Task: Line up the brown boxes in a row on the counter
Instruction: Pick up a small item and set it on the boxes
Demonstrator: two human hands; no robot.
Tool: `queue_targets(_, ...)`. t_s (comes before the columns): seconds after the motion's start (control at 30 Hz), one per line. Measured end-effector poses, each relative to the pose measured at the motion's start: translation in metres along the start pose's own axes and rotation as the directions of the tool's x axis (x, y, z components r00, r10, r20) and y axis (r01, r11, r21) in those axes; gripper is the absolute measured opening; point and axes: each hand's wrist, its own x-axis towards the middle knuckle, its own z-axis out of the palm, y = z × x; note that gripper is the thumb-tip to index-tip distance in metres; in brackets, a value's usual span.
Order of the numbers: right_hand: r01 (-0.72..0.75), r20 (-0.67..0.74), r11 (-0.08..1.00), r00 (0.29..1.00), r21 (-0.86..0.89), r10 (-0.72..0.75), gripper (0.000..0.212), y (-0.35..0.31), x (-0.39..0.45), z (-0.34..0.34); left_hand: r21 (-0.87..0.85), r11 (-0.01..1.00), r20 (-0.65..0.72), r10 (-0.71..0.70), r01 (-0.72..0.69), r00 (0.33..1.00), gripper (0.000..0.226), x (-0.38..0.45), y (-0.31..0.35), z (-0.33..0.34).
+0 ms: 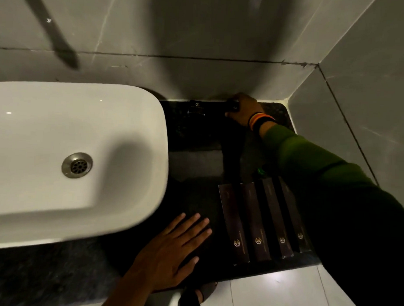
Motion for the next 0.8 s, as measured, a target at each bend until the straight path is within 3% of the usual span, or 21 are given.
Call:
queue_targets(0.17,-0.188,-0.046,0.982,0.981,0.0,0.187,0.074,-0.011,0.02,0.017,0.026,1.0,-0.006,0.013,-0.013,1.0,0.078,0.001,-0.001,0.001)
queue_targets(0.27,-0.2,-0.093,0.978,0.977,-0.065,0.193,0.067,-0.015,0.023,0.024,0.025,1.0,-0.007,0.007,-0.007,1.0,0.081,0.0,-0.001,0.002)
queue_targets(0.4,-0.103,0.005,0.985,0.995,-0.137,0.104,0.067,-0.015,0.015,0.019,0.011,1.0,-0.018,0.017,-0.017,1.0,0.079,-0.001,0.0,0.002)
queue_targets(0.57,0.016,0.112,0.997,0.994,-0.069,-0.008,0.079,0.0,-0.037,0.008,-0.019,1.0,-0.036,0.018,-0.019,0.999,0.076,-0.002,0.0,0.0)
queue_targets(0.8,0.205,0.242,0.95,0.959,-0.234,-0.147,0.079,0.025,-0.117,0.012,-0.034,0.999,-0.003,0.013,-0.013,1.0,0.071,0.0,0.0,-0.002)
